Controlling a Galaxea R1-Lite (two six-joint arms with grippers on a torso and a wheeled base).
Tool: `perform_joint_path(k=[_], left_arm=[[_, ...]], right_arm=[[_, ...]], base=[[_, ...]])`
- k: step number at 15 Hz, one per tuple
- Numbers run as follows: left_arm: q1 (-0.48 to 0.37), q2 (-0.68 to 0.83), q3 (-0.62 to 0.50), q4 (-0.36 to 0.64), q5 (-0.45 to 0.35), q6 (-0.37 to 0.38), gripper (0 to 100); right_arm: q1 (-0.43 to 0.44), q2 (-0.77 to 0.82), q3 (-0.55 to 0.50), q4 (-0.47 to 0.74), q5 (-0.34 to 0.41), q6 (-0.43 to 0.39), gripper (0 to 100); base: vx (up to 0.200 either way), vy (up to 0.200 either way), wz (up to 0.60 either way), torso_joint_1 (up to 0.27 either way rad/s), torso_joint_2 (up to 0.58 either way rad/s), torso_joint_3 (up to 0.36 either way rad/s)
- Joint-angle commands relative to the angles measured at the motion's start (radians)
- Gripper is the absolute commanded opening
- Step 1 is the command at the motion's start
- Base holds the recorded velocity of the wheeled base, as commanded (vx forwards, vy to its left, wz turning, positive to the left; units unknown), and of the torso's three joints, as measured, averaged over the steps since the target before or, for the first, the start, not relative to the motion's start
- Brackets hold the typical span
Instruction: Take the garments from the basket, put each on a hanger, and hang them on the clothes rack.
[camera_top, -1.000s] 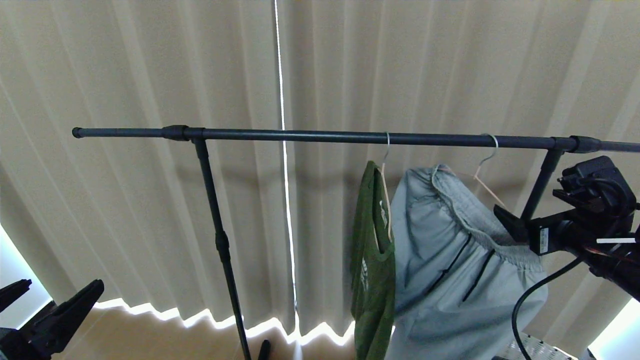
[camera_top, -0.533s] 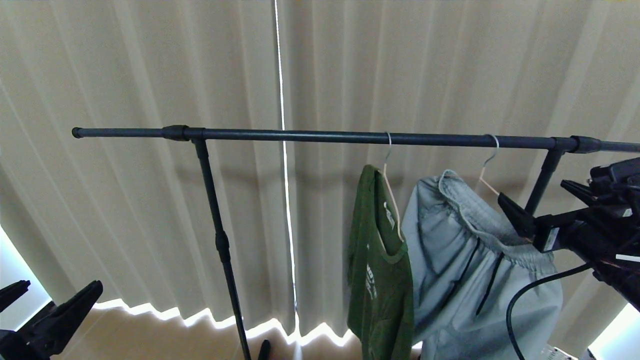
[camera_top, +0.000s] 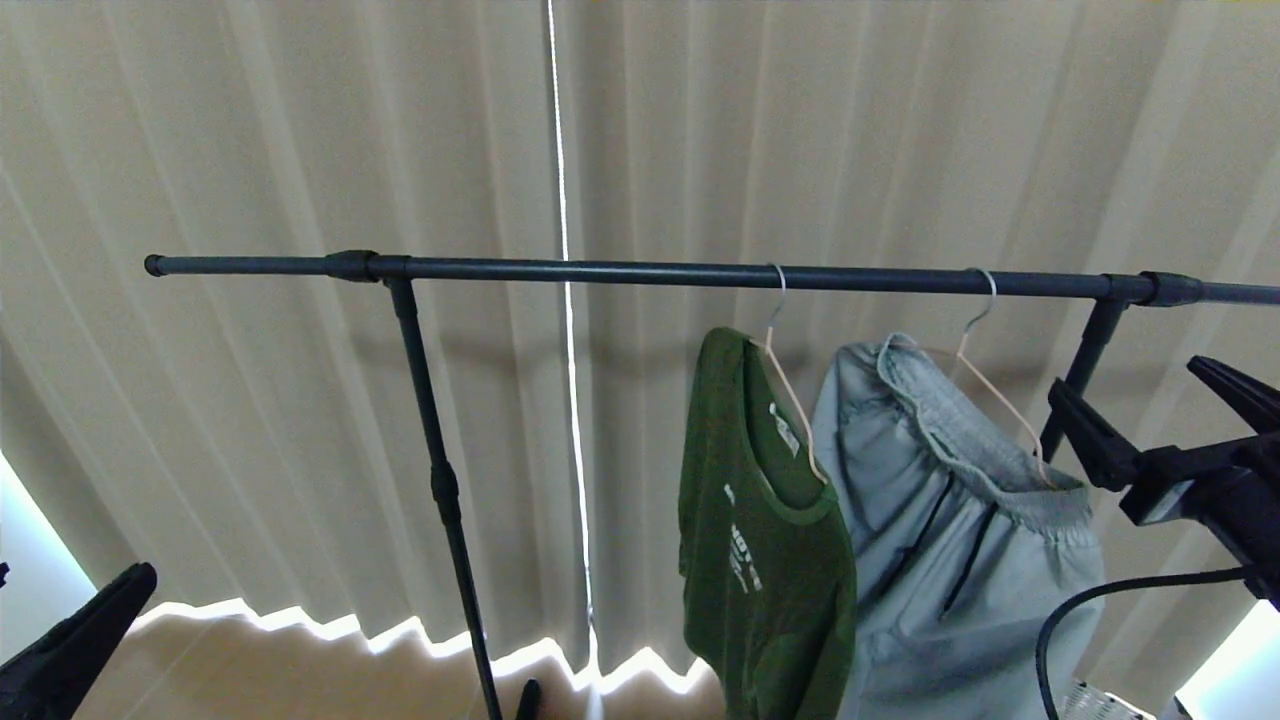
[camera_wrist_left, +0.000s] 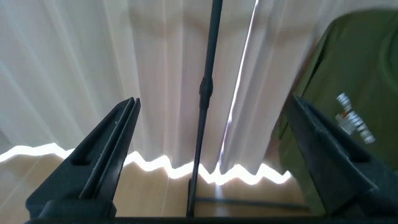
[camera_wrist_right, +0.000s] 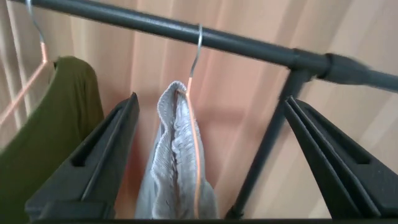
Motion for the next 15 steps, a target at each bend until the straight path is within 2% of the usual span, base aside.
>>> perform_joint_path(k=[1,2,4,6,7,8,11,12,13,14,15], left_arm=[[0.006,-0.151,0.058,0.011,0.012,-0.001,100],[0.023,-0.215,0.064,0.053,0.030,0.000,100],[0.092,-0.340,0.038,0.221,0.064,0.004,100],[0.119,-0.459,0.015,0.377,0.062,0.005,100],[0.119,-0.516,0.011,0.454,0.064,0.010,100],[0.121,-0.542,0.020,0.489,0.070,0.005,100],[0.121,-0.544,0.083,0.489,0.119,-0.006,100],[0.121,-0.542,0.104,0.488,0.121,-0.006,100],[0.121,-0.544,0.144,0.460,0.122,-0.018,100],[0.121,-0.544,0.144,0.457,0.122,-0.021,100],[0.125,-0.542,0.147,0.448,0.127,-0.049,100]], right_arm=[[0.003,-0.133,0.070,0.007,0.001,-0.008,100],[0.003,-0.190,0.093,0.026,0.002,-0.030,100],[-0.001,-0.321,0.131,0.121,0.002,-0.096,100],[-0.008,-0.472,0.134,0.294,0.001,-0.114,100],[-0.008,-0.566,0.128,0.429,0.001,-0.114,100],[-0.013,-0.655,0.119,0.566,-0.002,-0.114,100],[-0.065,-0.930,0.050,1.078,-0.010,-0.105,100],[-0.074,-0.974,0.033,1.172,-0.010,-0.105,100],[-0.093,-1.071,-0.010,1.386,-0.010,-0.077,100],[-0.094,-1.078,-0.013,1.403,-0.010,-0.073,100],[-0.102,-1.150,-0.025,1.544,-0.015,-0.031,100]], base=[[0.000,0.000,0.00,0.000,0.00,0.000],[0.000,0.000,0.00,0.000,0.00,0.000],[0.000,0.000,0.00,0.000,0.00,0.000],[0.000,0.000,0.00,0.000,0.00,0.000],[0.000,0.000,0.00,0.000,0.00,0.000],[0.000,0.000,0.00,0.000,0.00,0.000],[0.000,0.000,0.00,0.000,0.00,0.000],[0.000,0.000,0.00,0.000,0.00,0.000],[0.000,0.000,0.00,0.000,0.00,0.000],[0.000,0.000,0.00,0.000,0.00,0.000],[0.000,0.000,0.00,0.000,0.00,0.000]])
